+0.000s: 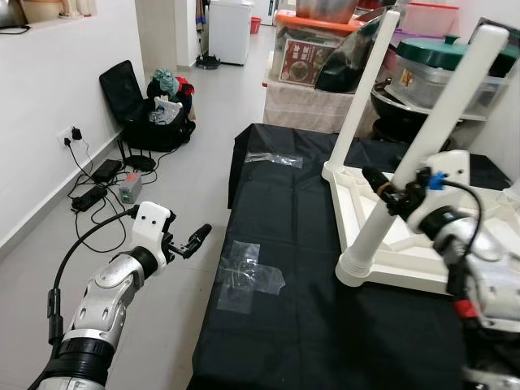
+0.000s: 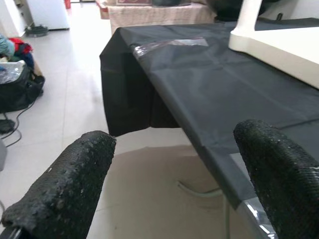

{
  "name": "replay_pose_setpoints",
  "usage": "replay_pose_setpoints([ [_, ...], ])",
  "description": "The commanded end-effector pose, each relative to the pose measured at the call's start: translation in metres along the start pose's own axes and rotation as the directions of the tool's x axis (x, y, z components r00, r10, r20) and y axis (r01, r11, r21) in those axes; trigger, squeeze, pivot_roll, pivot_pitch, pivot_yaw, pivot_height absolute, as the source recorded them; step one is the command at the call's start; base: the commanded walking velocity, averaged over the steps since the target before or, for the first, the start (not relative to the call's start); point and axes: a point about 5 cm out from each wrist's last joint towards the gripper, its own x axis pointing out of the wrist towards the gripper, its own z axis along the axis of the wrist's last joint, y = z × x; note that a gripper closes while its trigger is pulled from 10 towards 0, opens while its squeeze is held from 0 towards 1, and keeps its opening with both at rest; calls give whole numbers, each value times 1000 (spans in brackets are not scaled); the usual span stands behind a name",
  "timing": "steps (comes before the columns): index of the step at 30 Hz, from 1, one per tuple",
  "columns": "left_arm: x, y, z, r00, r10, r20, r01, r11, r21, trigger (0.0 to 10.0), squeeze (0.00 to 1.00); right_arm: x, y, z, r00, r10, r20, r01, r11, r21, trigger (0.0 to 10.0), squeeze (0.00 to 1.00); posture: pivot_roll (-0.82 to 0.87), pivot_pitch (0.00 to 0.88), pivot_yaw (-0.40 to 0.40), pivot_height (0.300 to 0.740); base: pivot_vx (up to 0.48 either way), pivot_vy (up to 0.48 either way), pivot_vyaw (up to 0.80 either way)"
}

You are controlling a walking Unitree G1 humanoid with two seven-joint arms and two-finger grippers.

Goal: Building children table

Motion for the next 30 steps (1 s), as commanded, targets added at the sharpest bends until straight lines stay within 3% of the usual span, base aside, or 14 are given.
replay_pose_setpoints([
  [1,-1,-5,-6,1000,-7,-11,7,1000,-4,10000,0,4,6,-11,996,88,-27,-87,996,35,10000,0,88,0,-132,740,0,0,0],
  [2,-1,-5,-6,1000,-6,-11,6,1000,-4,10000,0,4,6,-11,994,101,-29,-100,994,44,10000,0,88,0,-132,740,0,0,0],
  [3,-1,-6,-6,1000,-6,-10,6,1000,-4,10000,0,5,5,-14,992,120,-43,-117,991,59,7647,0,96,0,-141,740,0,0,0],
  [5,-2,-8,-7,1000,-6,-8,6,1000,-7,10000,0,7,3,-19,988,145,-55,-142,988,67,0,0,96,0,-141,740,0,0,0],
  [14,-5,-7,-6,1000,-4,-8,4,1000,-5,10000,0,15,-10,-39,984,-62,-167,77,994,84,0,0,98,0,-134,740,0,0,0],
  [18,-5,-6,-6,1000,-5,-10,5,1000,0,10000,0,8,-31,-41,880,-433,-195,452,890,65,0,0,88,0,-131,740,0,0,0],
  [20,-5,-6,-6,1000,-5,-10,5,1000,0,10000,0,8,-31,-41,880,-433,-195,452,890,65,0,0,88,0,-131,740,0,0,0],
  [21,-5,-7,-5,1000,-5,-9,5,1000,-1,10000,0,-7,-34,-42,737,-650,-186,668,742,56,0,0,86,0,-131,740,0,0,0],
  [22,-5,-7,-5,1000,-5,-9,5,1000,-1,10000,0,-7,-34,-42,737,-650,-186,668,742,56,0,0,86,0,-131,740,0,0,0],
  [23,-6,-8,-6,1000,-5,-10,5,1000,-4,10000,0,-21,-22,-45,599,-777,-192,798,597,74,0,0,82,0,-126,740,0,0,0],
  [25,-6,-8,-6,1000,-5,-10,5,1000,-4,10000,0,-21,-22,-45,599,-777,-192,798,597,74,0,0,82,0,-126,740,0,0,0],
  [26,-6,-9,-6,1000,-6,-12,6,1000,-7,10000,0,-33,-8,-49,500,-840,-211,866,491,95,0,0,74,0,-115,740,0,0,0],
  [29,-5,-12,-7,1000,-19,-19,19,1000,-11,10000,0,-20,43,-47,578,-785,-225,816,556,156,0,0,60,0,-104,740,0,0,0],
  [30,-3,-12,-6,1000,-23,-20,23,1000,-11,10000,0,-10,59,-42,648,-733,-205,761,624,175,2706,0,62,0,-108,740,0,0,0],
])
